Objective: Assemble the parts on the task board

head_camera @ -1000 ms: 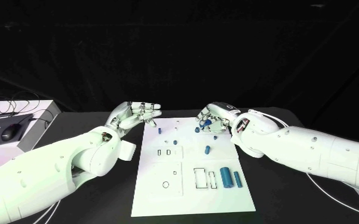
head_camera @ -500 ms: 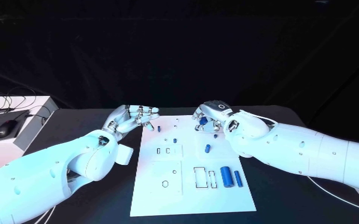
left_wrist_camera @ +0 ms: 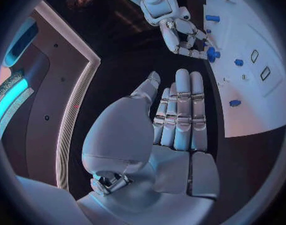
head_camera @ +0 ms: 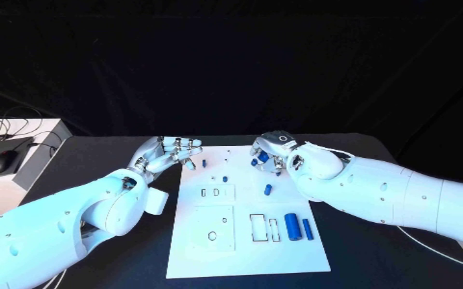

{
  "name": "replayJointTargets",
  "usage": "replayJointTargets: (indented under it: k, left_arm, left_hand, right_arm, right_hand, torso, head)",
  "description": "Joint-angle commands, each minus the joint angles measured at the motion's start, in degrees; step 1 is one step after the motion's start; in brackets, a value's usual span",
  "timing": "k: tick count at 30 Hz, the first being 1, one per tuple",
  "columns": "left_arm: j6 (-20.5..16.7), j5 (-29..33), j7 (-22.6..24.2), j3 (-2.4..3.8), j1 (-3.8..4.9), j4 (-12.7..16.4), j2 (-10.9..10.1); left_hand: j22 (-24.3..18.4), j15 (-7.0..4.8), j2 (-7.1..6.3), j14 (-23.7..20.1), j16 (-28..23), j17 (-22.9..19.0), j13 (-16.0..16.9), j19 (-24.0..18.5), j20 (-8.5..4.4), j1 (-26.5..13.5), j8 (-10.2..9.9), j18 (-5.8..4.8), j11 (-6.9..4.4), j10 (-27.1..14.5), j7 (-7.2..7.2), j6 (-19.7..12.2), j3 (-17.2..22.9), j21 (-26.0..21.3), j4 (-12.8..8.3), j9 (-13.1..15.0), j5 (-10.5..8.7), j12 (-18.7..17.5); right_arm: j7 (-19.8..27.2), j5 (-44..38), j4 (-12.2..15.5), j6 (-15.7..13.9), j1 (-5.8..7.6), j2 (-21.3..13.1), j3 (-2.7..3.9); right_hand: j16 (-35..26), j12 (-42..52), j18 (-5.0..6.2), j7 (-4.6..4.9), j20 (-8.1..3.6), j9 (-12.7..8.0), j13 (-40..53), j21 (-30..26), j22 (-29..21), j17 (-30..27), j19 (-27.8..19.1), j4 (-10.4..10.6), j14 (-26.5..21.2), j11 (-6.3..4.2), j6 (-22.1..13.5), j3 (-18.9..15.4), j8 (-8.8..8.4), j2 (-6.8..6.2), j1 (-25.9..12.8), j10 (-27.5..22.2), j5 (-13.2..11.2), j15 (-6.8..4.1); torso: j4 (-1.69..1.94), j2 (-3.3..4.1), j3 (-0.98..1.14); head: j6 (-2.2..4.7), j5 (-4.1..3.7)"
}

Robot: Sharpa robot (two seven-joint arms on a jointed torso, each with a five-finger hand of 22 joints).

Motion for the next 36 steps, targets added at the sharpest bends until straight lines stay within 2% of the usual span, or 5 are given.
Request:
replayJointTargets:
  k: [1,9,26,33,36]
  left_arm:
    - [1.1,-0.4,0.1,0.11,-0.03,0.3,-0.1]
    - [1.2,-0.4,0.0,0.24,-0.04,0.5,-0.3]
    - [1.1,-0.3,-0.6,0.3,-0.03,0.5,-0.7]
    - [1.0,0.0,-0.9,0.3,-0.03,0.2,-0.8]
    - [0.9,0.0,-1.4,0.3,-0.03,0.0,-0.8]
  left_hand:
    - [-0.2,0.05,0.08,-0.2,-0.4,-0.1,0.1,-0.1,0.5,-0.3,0.0,0.73,-0.09,-0.4,0.0,-0.6,0.0,0.0,0.4,0.1,-0.13,0.0]
    - [-0.4,0.07,0.11,-0.2,-0.5,-0.3,0.1,0.0,0.52,-0.3,0.0,0.74,-0.05,-0.5,0.04,-0.6,0.0,-0.1,0.5,0.1,-0.11,0.0]
    - [-0.7,0.11,0.24,-0.1,-0.5,-0.5,0.1,0.0,0.55,-0.3,0.0,0.77,0.02,-0.7,0.1,-0.8,0.0,-0.1,0.8,0.1,-0.12,0.0]
    - [-0.7,0.13,0.25,-0.1,-0.5,-0.5,0.1,0.1,0.56,-0.4,0.0,0.77,0.04,-0.7,0.14,-0.9,0.0,-0.1,0.9,0.1,-0.12,0.0]
    - [-0.9,0.2,0.24,-0.1,-0.5,-0.6,0.1,0.1,0.6,-0.5,0.0,0.78,0.17,-1.0,0.35,-1.1,-0.1,-0.1,1.2,0.1,-0.13,0.0]
  right_arm:
    - [-1.5,-2.1,-0.5,1.2,-0.03,0.3,0.04]
    - [-1.7,-2.7,-0.7,-0.1,-0.17,0.6,0.09]
    - [-2.3,-3.0,-2.5,-0.2,-0.19,1.2,0.16]
    - [-2.0,-3.0,-2.6,-0.1,-0.19,1.2,0.17]
    - [-1.7,-3.0,-2.5,-0.2,-0.19,1.2,0.18]
  right_hand:
    - [0.4,-0.2,1.14,0.24,0.44,0.0,-0.1,-0.5,0.0,-0.3,0.3,0.5,-0.3,-0.04,-0.3,0.0,-0.12,0.07,0.6,-0.4,-0.3,0.22]
    - [1.2,-0.2,1.45,0.22,0.38,0.0,-0.1,-2.4,-0.3,-1.2,0.6,0.5,-0.5,0.11,-0.3,1.8,-0.16,-0.14,0.9,-0.8,3.1,0.26]
    - [2.5,-0.2,1.65,0.22,0.36,0.0,-0.1,-6.0,2.3,-3.2,1.5,-1.0,-0.8,-0.01,-0.2,6.1,-0.16,0.87,-0.1,0.0,2.5,0.13]
    - [2.5,-0.2,1.63,0.1,0.29,0.1,-0.1,-6.8,3.4,-3.4,1.8,-1.6,-0.8,-0.21,0.2,10.1,-0.13,0.71,-1.0,0.8,1.4,0.01]
    - [2.5,-0.2,1.61,0.13,0.29,0.1,-0.1,-7.0,3.9,-3.5,1.9,-1.7,-0.9,-0.24,0.1,10.2,-0.13,0.86,-1.0,1.0,1.5,0.0]
  torso:
    - [0.25,0.52,-0.11]
    - [0.77,1.01,-0.27]
    - [1.09,1.93,-0.49]
    - [1.09,2.15,-0.47]
    - [1.05,2.36,-0.45]
  head:
    - [0.07,-0.13]
    - [0.24,-0.26]
    - [0.38,-0.6]
    - [0.43,-0.65]
    - [0.56,-0.62]
